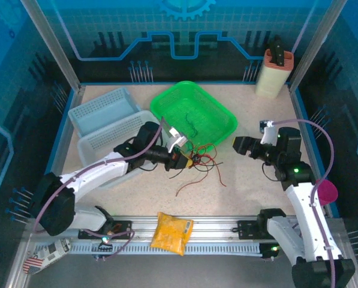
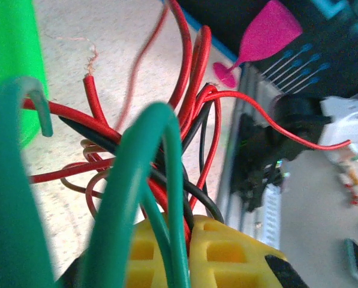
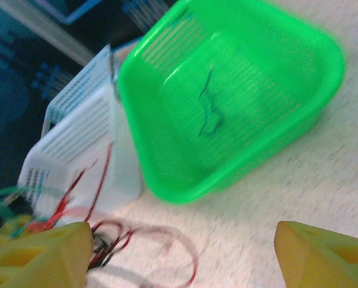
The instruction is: Untangle the cables
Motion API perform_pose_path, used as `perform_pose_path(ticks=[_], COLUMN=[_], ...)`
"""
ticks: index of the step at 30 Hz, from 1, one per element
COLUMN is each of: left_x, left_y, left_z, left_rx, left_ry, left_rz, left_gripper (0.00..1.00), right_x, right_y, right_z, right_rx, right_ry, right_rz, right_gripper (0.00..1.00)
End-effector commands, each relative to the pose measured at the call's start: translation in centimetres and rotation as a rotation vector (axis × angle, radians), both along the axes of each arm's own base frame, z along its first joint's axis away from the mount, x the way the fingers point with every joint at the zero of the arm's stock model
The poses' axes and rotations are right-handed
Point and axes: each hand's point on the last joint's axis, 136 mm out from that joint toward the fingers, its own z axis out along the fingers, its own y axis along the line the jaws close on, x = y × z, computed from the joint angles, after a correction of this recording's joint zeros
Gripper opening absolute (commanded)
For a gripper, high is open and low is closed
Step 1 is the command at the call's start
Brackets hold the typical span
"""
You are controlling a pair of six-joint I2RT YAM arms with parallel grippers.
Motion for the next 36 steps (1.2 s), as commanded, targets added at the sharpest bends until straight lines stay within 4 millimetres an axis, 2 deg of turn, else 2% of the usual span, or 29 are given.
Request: perform_pose_path(ticks=[1,6,10,14,17,26,30,36], left_x=[1.8,2.8,2.4,2.1,1.7,1.2,1.3,1.5], left_y=[0.0,0.5,0.2,0.0,-0.3,-0.7,-0.7,-0.7], left_z=[-0.4,-1.7,-1.7,-2.1,-1.9,-1.2,-1.2,-1.6], left_rx=[0.07,0.134,0.119,0.107,0.087,0.052,0.054,0.066], left_ry=[-0.131,-0.176,-0.177,-0.178,-0.168,-0.171,-0.171,-0.165], left_rz=[0.043,0.071,0.037,0.016,-0.008,-0.04,-0.037,-0.027], left_gripper=[0.0,0.0,0.0,0.0,0.0,0.0,0.0,0.0], right_x=[-3.4,-4.6,-5.4,-3.9,-3.0,-2.9,-3.1,-3.5], right_y=[2.7,4.7,6.2,6.2,6.3,8.6,9.6,9.6], right_z=[-0.2,-0.9,-2.7,-4.1,-4.6,-6.4,-6.8,-6.5], right_rx=[0.102,0.166,0.079,-0.02,-0.036,-0.022,-0.018,-0.027], right_ry=[0.058,0.116,0.169,0.093,0.065,0.126,0.138,0.126], right_rz=[0.194,0.319,0.398,0.371,0.376,0.512,0.553,0.553], right_gripper=[0.78,0.65,0.6,0.52,0.51,0.49,0.34,0.14])
